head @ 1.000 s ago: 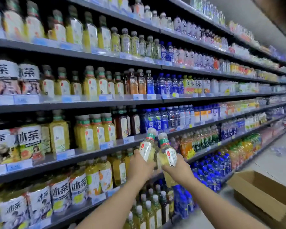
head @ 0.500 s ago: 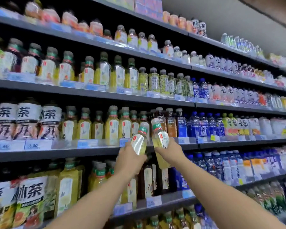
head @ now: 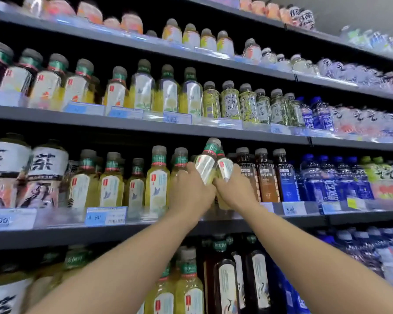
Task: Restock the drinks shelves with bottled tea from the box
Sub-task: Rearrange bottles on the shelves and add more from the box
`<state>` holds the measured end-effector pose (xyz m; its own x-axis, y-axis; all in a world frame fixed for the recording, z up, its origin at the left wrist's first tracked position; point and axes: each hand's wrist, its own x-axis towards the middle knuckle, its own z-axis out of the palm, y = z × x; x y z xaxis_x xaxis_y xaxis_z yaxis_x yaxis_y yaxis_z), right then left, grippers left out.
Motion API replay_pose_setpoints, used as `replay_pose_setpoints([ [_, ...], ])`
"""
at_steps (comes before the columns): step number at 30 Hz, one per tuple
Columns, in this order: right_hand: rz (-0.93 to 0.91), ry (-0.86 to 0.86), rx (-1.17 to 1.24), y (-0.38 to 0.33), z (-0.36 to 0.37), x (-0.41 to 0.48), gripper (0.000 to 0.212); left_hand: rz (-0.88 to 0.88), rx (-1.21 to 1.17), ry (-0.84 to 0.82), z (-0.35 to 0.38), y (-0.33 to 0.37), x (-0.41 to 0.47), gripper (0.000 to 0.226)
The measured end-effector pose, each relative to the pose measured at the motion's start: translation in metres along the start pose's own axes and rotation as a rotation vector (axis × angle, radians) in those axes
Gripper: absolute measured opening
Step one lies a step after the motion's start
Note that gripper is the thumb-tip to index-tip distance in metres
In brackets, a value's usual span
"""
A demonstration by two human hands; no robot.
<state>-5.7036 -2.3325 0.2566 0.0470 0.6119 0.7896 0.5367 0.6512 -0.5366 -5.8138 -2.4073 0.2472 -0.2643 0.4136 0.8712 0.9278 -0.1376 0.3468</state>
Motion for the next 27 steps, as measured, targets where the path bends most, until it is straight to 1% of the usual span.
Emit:
replay_pose_setpoints([
  [3, -0.069, 0.068, 0.022, 0.002, 0.009, 0.011, 0.065, -0.011, 0.022, 0.111, 0.016, -0.003, 0.002, 0.074],
  [6, -0.102, 0.111, 0.047, 0.011, 0.022, 0.010, 0.070, 0.002, 0.061, 0.205, 0.026, -0.001, 0.000, 0.075],
  [8, -0.111, 0.114, 0.024, 0.015, 0.028, 0.010, 0.076, 0.008, 0.082, 0.214, 0.026, 0.002, 0.000, 0.075],
  [11, -0.129, 0.091, -0.184, 0.012, 0.032, 0.011, 0.080, -0.017, 0.054, 0.176, 0.023, 0.004, -0.001, 0.072],
  [15, -0.189, 0.153, -0.391, 0.015, 0.033, 0.005, 0.067, -0.029, 0.072, 0.165, 0.020, 0.007, -0.003, 0.072],
  [17, -0.213, 0.162, -0.524, 0.022, 0.035, -0.001, 0.068, -0.033, 0.070, 0.158, 0.019, 0.008, -0.003, 0.077],
  [19, -0.210, 0.164, -0.558, 0.027, 0.033, -0.007, 0.066, -0.047, 0.058, 0.165, 0.019, 0.006, -0.004, 0.078],
  [21, -0.240, 0.248, -0.480, 0.030, 0.029, -0.011, 0.052, -0.058, 0.057, 0.181, 0.019, 0.004, -0.005, 0.077],
  [22, -0.260, 0.286, -0.348, 0.029, 0.023, -0.012, 0.040, -0.063, 0.060, 0.182, 0.020, 0.003, -0.006, 0.077],
  [23, -0.265, 0.286, -0.150, 0.026, 0.014, -0.012, 0.032, -0.066, 0.066, 0.177, 0.020, 0.003, -0.007, 0.077],
  [24, -0.233, 0.228, 0.079, 0.020, 0.005, -0.011, 0.033, -0.070, 0.071, 0.169, 0.021, 0.004, -0.008, 0.078],
  [25, -0.168, 0.118, 0.278, 0.012, -0.005, -0.009, 0.041, -0.075, 0.070, 0.156, 0.021, 0.006, -0.009, 0.079],
  [26, -0.104, -0.017, 0.407, 0.002, -0.015, -0.006, 0.049, -0.081, 0.060, 0.141, 0.022, 0.010, -0.011, 0.081],
  [27, -0.050, -0.153, 0.472, -0.006, -0.021, -0.004, 0.052, -0.083, 0.051, 0.127, 0.024, 0.013, -0.013, 0.081],
])
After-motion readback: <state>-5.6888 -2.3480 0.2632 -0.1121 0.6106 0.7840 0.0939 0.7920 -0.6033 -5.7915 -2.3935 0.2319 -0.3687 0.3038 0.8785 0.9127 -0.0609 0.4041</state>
